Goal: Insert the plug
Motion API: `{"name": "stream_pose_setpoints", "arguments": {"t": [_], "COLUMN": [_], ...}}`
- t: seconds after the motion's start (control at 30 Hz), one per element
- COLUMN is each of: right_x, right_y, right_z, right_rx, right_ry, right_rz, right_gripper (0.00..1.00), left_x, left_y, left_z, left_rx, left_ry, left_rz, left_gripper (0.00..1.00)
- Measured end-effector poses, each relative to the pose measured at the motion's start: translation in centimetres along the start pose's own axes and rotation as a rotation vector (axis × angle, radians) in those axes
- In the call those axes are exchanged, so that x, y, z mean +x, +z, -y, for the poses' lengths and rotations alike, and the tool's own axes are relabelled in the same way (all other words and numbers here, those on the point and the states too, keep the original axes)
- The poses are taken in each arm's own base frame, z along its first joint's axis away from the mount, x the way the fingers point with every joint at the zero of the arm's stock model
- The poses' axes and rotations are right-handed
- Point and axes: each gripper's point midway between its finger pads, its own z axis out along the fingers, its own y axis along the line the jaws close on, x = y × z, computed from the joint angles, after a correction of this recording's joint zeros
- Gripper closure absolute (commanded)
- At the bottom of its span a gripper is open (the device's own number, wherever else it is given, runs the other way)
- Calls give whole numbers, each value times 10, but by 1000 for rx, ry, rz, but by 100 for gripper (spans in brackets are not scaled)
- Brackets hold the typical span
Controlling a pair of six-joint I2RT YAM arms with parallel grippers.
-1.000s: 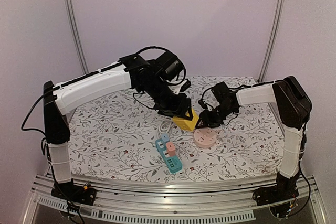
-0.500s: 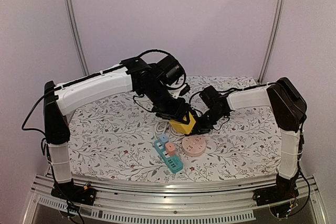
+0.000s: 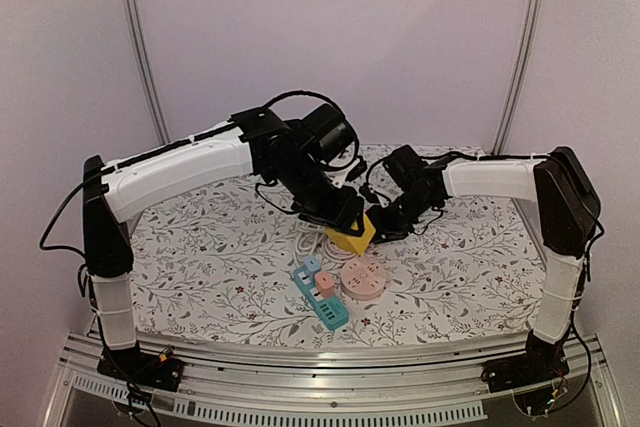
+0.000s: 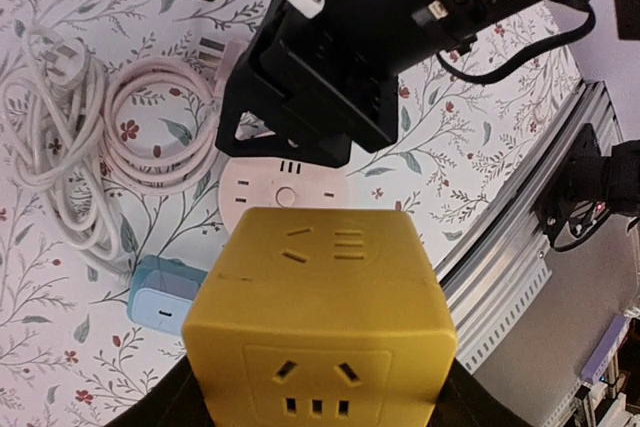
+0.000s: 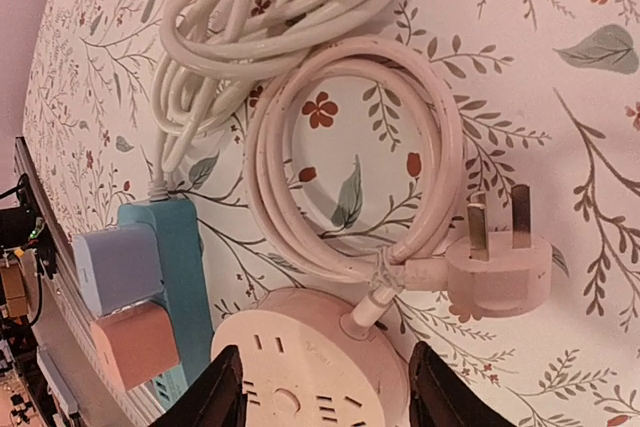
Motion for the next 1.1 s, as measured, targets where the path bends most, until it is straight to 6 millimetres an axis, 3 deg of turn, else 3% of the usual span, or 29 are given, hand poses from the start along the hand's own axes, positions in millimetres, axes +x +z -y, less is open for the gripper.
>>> {"name": "stream_pose_setpoints", "arguments": {"t": [0.17, 0.33, 0.4, 0.57, 0.7, 0.9, 1.1], "right_x": [-18, -29, -31, -29, -9, 23, 40], "right_y": [-42, -77, -89, -125, -143, -148, -147], "right_z": [-7, 2, 10, 33, 57, 77, 79], "right_rx": [19, 82, 120, 223, 279, 320, 321], "right_ry": [7, 44, 71, 154, 243, 335, 369], "right_rz": [99, 182, 207, 283, 308, 291, 274], "right_gripper": [33, 14, 2, 1, 1, 1, 1], "left_x": [-6, -8, -9, -16, -22, -23, -3], "left_y": [-4, -7, -8, -9, -2, 25, 49], "left_z": [1, 2, 4, 9, 13, 14, 31], "left_rx": [-4, -7, -5, 7, 8, -6, 122], "left_ry": [14, 34, 42, 67, 92, 156, 190], "left_rz": [22, 31, 36, 51, 49, -12, -132], "left_gripper": [100, 100, 100, 100, 100, 100, 100]}}
